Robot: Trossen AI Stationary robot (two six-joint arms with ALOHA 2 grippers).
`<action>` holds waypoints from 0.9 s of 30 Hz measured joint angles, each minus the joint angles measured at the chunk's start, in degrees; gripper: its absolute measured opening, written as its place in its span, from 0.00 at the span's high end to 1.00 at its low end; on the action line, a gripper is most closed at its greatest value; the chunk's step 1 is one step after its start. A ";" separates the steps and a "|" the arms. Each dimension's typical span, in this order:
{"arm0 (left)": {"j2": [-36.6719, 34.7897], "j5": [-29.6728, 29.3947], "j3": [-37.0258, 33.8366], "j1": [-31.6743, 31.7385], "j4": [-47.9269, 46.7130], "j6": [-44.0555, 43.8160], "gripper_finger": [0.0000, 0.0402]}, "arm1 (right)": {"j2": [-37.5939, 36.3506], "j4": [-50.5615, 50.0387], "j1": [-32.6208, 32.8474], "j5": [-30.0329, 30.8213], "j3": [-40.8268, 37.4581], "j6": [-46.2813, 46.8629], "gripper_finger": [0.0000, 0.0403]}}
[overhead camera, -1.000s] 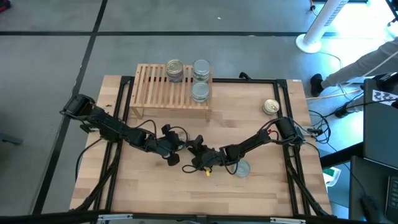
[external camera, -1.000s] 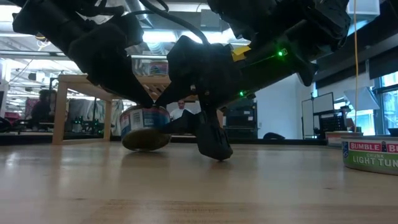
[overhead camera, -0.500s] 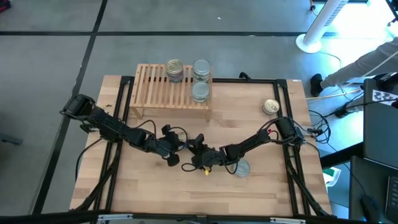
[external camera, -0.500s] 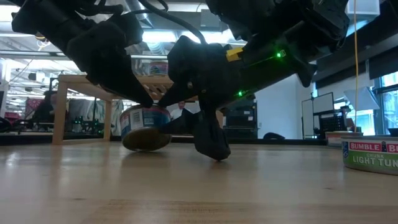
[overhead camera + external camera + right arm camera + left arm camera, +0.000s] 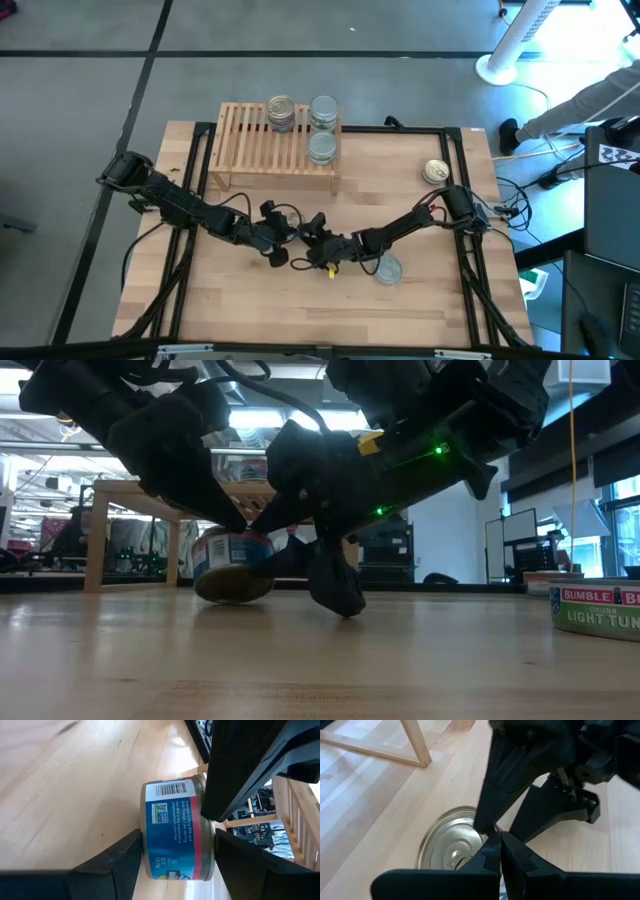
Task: Stack canned seafood by type on shelf
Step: Put the blue tuna can on the shelf and align it with the other stacked blue tuna cans
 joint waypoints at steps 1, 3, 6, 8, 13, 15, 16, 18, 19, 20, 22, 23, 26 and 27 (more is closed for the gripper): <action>0.00 -0.02 0.00 0.00 0.16 0.00 1.00 | 0.00 -0.03 -0.10 -0.16 0.00 0.04 0.41; 0.00 0.00 0.00 0.00 0.31 0.00 1.00 | 0.00 -0.07 -0.17 -0.90 0.00 -0.05 0.41; 0.00 0.02 0.00 -0.02 0.31 0.02 1.00 | 0.00 -0.09 -0.43 -2.63 0.00 -0.17 0.41; 0.00 0.04 0.00 -0.02 0.29 0.00 1.00 | -0.02 -0.10 -0.44 -2.72 0.00 -0.25 0.41; 0.00 0.30 0.00 0.00 0.28 0.02 1.00 | -0.02 -0.09 -0.42 -1.86 0.00 -0.25 0.41; 0.00 0.34 0.00 0.00 0.28 0.01 1.00 | -0.02 -0.09 -0.42 -1.80 0.00 -0.25 0.41; 0.00 0.46 0.00 0.00 0.27 -0.21 0.99 | -0.02 -0.09 -0.42 -1.79 0.00 -0.23 0.41; 0.00 0.81 0.00 0.00 0.27 -0.87 0.97 | -0.02 -0.09 -0.42 -1.77 0.00 -0.25 0.41; 0.00 0.94 0.00 0.00 0.27 -0.98 0.96 | -0.02 -0.09 -0.42 -1.73 0.00 -0.25 0.41; 0.00 0.98 0.00 0.00 0.28 -1.11 0.94 | -0.02 -0.09 -0.42 -1.73 0.00 -0.25 0.41; 0.00 1.07 0.04 -0.02 0.29 -1.14 0.90 | -0.01 -0.09 -0.42 -1.59 0.00 -0.24 0.43; 0.00 1.08 0.04 -0.02 0.27 -1.13 0.88 | 0.00 -0.09 -0.42 -1.55 0.00 -0.24 0.45; 0.00 1.09 0.04 -0.02 0.27 -0.99 0.81 | 0.00 -0.09 -0.42 -1.55 0.00 -0.23 0.50; 0.00 1.09 0.04 -0.02 0.27 -0.97 0.79 | 0.00 -0.09 -0.42 -1.55 0.00 -0.23 0.50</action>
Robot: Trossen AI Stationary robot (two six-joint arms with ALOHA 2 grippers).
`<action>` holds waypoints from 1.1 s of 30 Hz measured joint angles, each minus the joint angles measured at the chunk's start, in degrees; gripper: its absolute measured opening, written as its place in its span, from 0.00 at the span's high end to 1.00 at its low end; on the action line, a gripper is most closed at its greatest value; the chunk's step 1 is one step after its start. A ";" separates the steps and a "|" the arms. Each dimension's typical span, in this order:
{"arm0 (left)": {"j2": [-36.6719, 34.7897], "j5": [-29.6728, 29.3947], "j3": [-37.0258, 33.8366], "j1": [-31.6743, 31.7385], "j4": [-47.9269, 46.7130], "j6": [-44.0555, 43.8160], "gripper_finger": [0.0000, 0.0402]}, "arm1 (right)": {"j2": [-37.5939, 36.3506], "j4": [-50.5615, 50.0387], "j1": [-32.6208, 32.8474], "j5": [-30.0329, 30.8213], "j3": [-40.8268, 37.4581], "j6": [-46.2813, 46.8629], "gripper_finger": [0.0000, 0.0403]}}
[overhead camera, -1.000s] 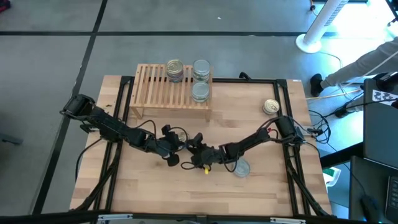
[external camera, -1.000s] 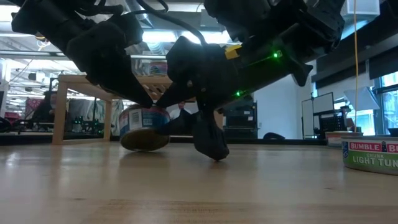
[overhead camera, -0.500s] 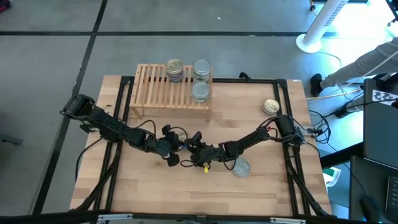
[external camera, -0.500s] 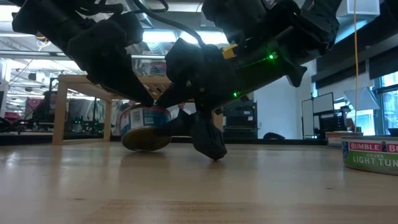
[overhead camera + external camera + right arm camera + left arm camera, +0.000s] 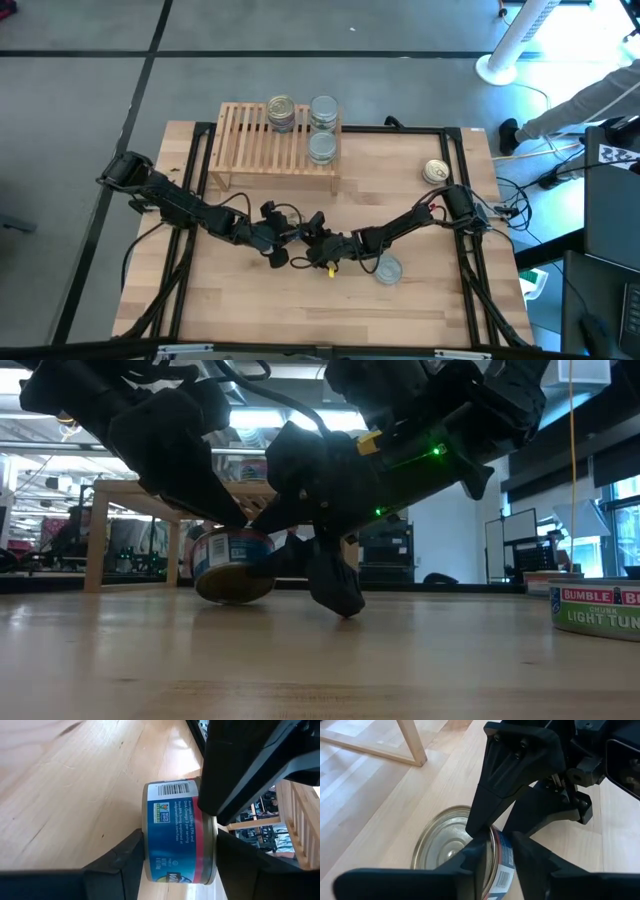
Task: Stack canned seafood by type on shelf
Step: Put the blue tuna can on the shelf and align it with the other stacked blue tuna cans
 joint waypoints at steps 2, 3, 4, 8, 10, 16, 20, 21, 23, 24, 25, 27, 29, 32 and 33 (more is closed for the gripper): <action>-0.02 0.00 0.00 0.00 -0.01 0.06 0.75 | 0.00 0.00 0.00 0.00 0.02 0.00 0.50; -0.31 0.03 0.00 -0.01 -0.25 0.07 0.74 | 0.00 -0.15 0.00 0.10 0.15 -0.02 0.50; -0.65 0.04 0.00 -0.02 -0.53 0.09 0.73 | 0.01 -0.35 0.02 0.38 0.37 -0.07 0.50; -4.35 0.04 0.00 -0.02 -1.03 0.09 0.71 | 0.22 -1.47 0.02 1.14 1.99 -0.39 0.49; -7.32 0.04 0.00 -0.02 -1.69 0.11 0.71 | 0.42 -1.85 -0.02 1.14 3.10 -1.37 0.48; -18.63 0.04 -0.02 -0.02 -7.35 0.11 0.71 | 0.52 -1.09 -0.02 3.47 6.93 -9.19 0.50; -25.89 0.04 -0.02 -0.15 -8.32 0.20 0.71 | 0.52 -1.03 -0.02 6.15 10.32 -14.35 0.49; -27.45 0.03 -0.01 -0.30 -8.31 0.52 0.71 | 0.49 -1.05 -0.02 6.28 11.29 -15.40 0.49; -30.53 0.02 -0.02 -0.45 -8.35 1.95 0.71 | 0.36 -0.69 -0.02 6.48 13.25 -17.80 0.49; -31.99 0.03 -0.02 -0.48 -8.27 2.71 0.71 | 0.31 -0.62 -0.02 6.81 14.18 -19.21 0.49; -33.32 0.04 -0.02 -0.51 -8.43 3.40 0.71 | 0.28 -0.58 -0.02 7.21 15.08 -20.58 0.50; -35.64 0.02 -0.02 -0.68 -8.34 5.17 0.71 | 0.28 -0.62 -0.02 8.98 16.83 -23.61 0.50; -37.53 0.02 -0.02 -0.68 -8.37 7.49 0.71 | 0.26 -0.57 -0.05 10.76 18.36 -26.58 0.49; -39.22 -0.06 -0.02 -0.68 -8.39 10.06 0.71 | 0.15 -0.29 -0.77 11.56 20.30 -29.19 0.49; -39.49 -0.29 -0.02 -0.68 -8.36 10.64 0.71 | -0.31 -0.40 -1.19 11.59 20.52 -30.12 0.49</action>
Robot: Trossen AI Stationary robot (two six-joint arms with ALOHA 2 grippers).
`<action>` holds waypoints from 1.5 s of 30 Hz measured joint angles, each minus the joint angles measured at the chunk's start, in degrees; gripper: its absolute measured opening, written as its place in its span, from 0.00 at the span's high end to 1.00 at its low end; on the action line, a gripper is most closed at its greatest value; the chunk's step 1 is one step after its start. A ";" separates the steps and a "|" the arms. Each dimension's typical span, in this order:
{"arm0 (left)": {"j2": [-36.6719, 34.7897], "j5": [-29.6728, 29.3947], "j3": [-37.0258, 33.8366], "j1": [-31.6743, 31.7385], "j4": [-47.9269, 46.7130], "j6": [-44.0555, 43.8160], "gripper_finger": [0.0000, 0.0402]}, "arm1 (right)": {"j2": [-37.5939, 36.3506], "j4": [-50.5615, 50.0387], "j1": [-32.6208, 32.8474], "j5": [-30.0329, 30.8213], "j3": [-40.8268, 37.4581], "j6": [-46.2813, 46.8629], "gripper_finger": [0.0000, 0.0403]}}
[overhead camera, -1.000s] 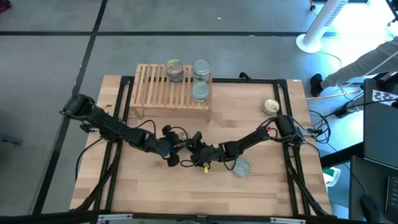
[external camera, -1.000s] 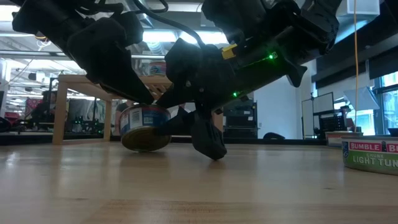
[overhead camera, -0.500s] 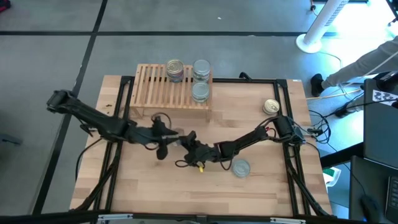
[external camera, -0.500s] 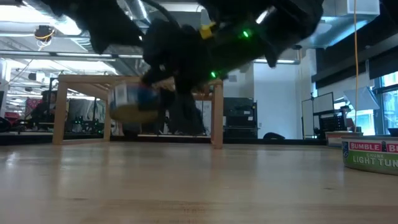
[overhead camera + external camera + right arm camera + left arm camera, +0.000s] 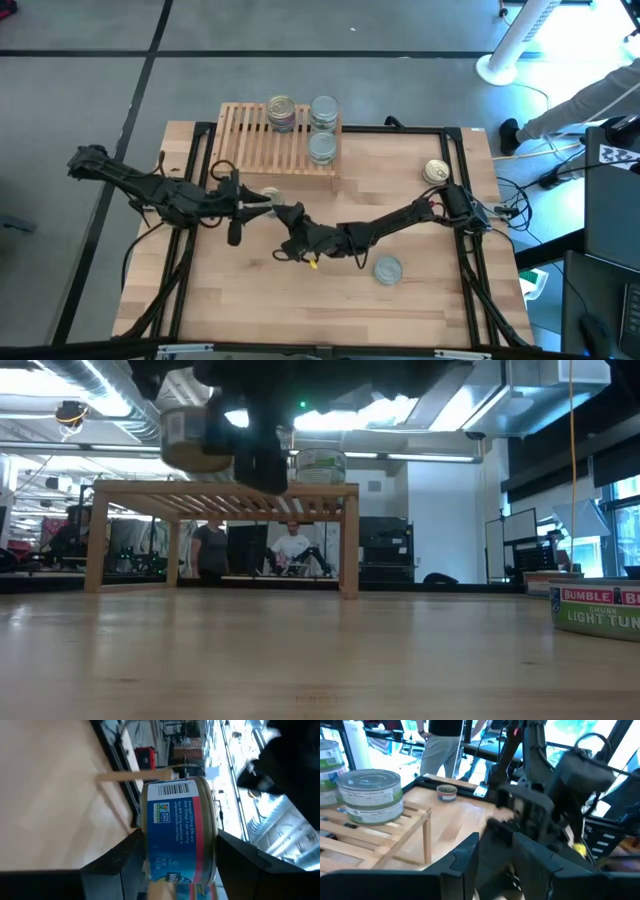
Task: Stack canned seafood by type on shelf
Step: Put the blue tuna can on the shelf and align it with the other stacked blue tuna cans
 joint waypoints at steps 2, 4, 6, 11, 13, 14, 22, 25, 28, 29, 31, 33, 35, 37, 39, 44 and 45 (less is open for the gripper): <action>-0.25 -0.17 0.00 0.00 -0.01 0.87 0.71 | -0.87 0.36 -1.06 0.11 0.31 -1.42 0.49; -0.25 -0.17 0.00 0.00 -0.12 1.67 0.71 | -2.28 0.27 -2.29 0.53 0.34 -2.05 0.50; -0.25 -0.42 0.00 0.04 -0.18 2.36 0.71 | -3.74 0.34 -3.70 0.49 0.34 -2.01 0.50; -0.24 -3.73 0.00 0.07 -0.16 4.78 0.71 | -5.92 0.57 -7.73 -2.38 0.44 -0.83 0.49; -0.07 -5.77 0.00 0.07 0.14 5.84 0.71 | -5.92 0.07 -9.29 -3.70 0.44 -0.05 0.49; 0.11 -7.15 0.00 0.07 0.12 6.14 0.71 | -5.89 -0.44 -9.97 -4.32 0.42 0.19 0.49; 6.05 -11.37 0.00 4.28 0.41 5.82 0.71 | -5.87 -3.25 -13.59 -6.02 0.40 4.44 0.48; 8.83 -12.22 -0.02 7.17 0.87 6.02 0.71 | -5.87 -3.88 -13.93 -6.97 0.40 4.53 0.49; 10.76 -12.60 -0.07 9.89 1.81 6.05 0.71 | -5.85 -5.57 -13.91 -7.96 0.40 4.57 0.48; 11.22 -12.63 -0.07 10.67 2.63 6.11 0.71 | -5.85 -6.01 -13.89 -8.00 0.40 4.57 0.48; 11.68 -12.66 -0.04 11.93 3.95 7.01 0.71 | -5.85 -6.73 -13.89 -8.01 0.40 4.57 0.48; 11.75 -12.65 -0.04 13.01 4.57 7.86 0.71 | -5.85 -7.93 -13.89 -8.01 0.40 4.57 0.48; 11.75 -12.65 -0.04 14.07 4.73 7.96 0.71 | -5.81 -8.54 -13.91 -8.01 0.40 4.57 0.48; 11.75 -12.65 -0.04 15.06 4.69 7.96 0.71 | -5.81 -8.65 -13.93 -8.01 0.40 4.57 0.48; 11.75 -12.58 -0.04 15.89 4.35 7.92 0.71 | -5.81 -8.65 -13.96 -8.00 0.40 4.58 0.47; 11.77 -12.47 -0.04 16.98 1.11 4.77 0.71 | -5.81 -8.87 -14.02 -7.94 0.38 4.57 0.47; 11.77 -12.48 -0.04 17.03 0.67 4.46 0.71 | -5.81 -8.87 -14.00 -7.94 0.38 4.57 0.47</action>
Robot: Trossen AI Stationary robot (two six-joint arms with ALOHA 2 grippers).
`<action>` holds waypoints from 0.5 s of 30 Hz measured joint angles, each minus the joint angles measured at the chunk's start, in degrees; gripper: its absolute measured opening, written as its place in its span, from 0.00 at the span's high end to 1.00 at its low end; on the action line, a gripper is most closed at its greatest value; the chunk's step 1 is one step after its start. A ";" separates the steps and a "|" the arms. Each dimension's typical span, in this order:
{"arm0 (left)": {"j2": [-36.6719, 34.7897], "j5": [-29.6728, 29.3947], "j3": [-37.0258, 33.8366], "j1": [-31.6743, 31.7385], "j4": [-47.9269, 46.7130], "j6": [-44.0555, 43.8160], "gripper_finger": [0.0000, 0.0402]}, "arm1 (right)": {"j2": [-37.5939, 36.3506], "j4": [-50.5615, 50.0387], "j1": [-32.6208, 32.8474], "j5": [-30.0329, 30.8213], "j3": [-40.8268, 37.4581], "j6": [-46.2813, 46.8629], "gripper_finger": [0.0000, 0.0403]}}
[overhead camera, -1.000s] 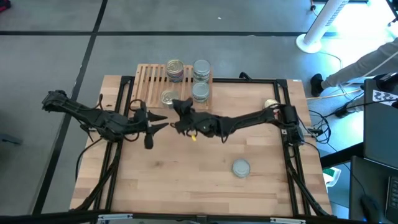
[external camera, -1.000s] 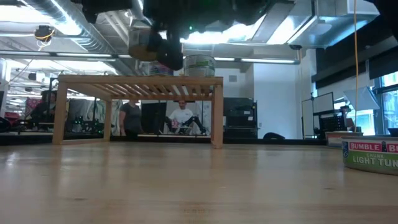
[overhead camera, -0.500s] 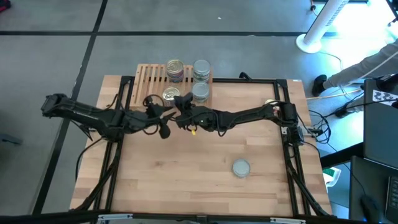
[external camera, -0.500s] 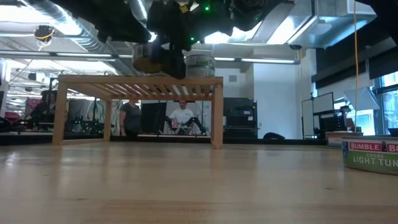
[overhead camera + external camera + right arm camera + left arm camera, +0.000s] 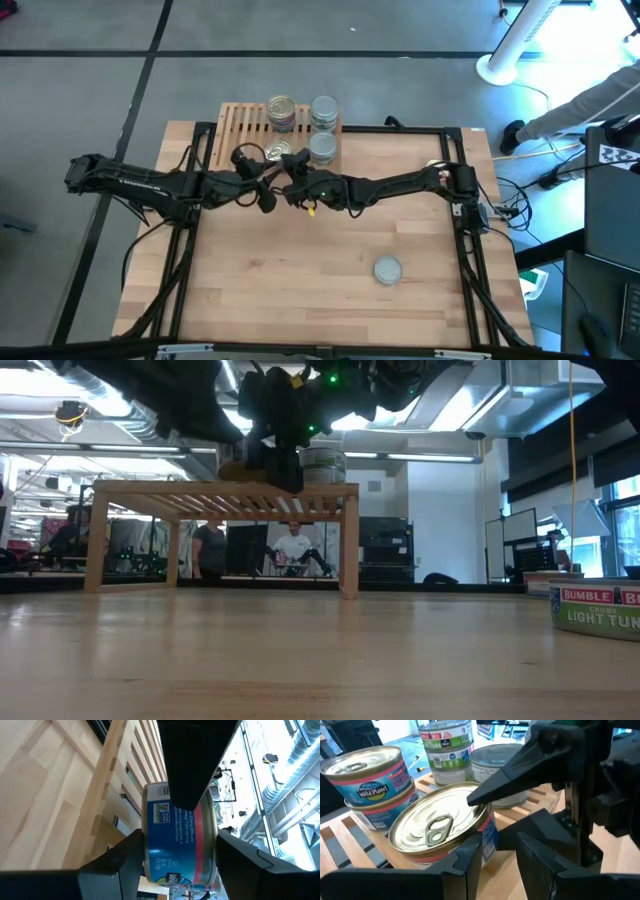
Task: Stack canned seafood by type on shelf
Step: Put the blue tuna can on the shelf and align it with the other stacked blue tuna cans
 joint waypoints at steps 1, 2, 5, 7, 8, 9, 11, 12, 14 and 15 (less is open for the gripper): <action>0.00 0.05 0.00 0.04 -0.32 -0.15 0.71 | 0.00 -0.14 0.04 0.00 0.00 0.00 0.47; 0.00 0.20 0.00 0.14 -0.58 -0.22 0.71 | 0.00 -0.31 0.04 0.00 0.00 0.00 0.47; 0.02 0.13 0.00 0.20 -0.64 -0.22 0.71 | 0.00 -0.39 0.02 0.00 0.00 -0.02 0.47; 0.02 0.07 0.00 0.17 -0.67 -0.24 0.71 | 0.00 -0.39 0.04 0.03 0.00 -0.02 0.47; 0.02 0.07 0.00 0.17 -0.70 -0.24 0.71 | 0.00 -0.39 0.04 0.02 0.01 -0.02 0.47; 0.02 0.07 0.00 0.19 -0.68 -0.24 0.71 | 0.00 -0.39 0.04 0.00 0.00 -0.01 0.47; 0.02 0.05 0.00 0.29 -0.66 -0.24 0.71 | 0.00 -0.39 0.04 0.00 0.00 -0.01 0.47; 0.02 0.09 0.00 0.46 -0.66 -0.22 0.71 | 0.00 -0.39 0.04 0.02 0.00 -0.01 0.47; 0.02 0.26 0.00 0.90 -0.66 -0.40 0.71 | 0.00 -0.44 0.04 0.05 0.00 -0.02 0.47; 0.02 0.27 0.00 1.18 -0.66 -0.46 0.71 | 0.00 -0.55 0.02 0.11 0.00 0.00 0.46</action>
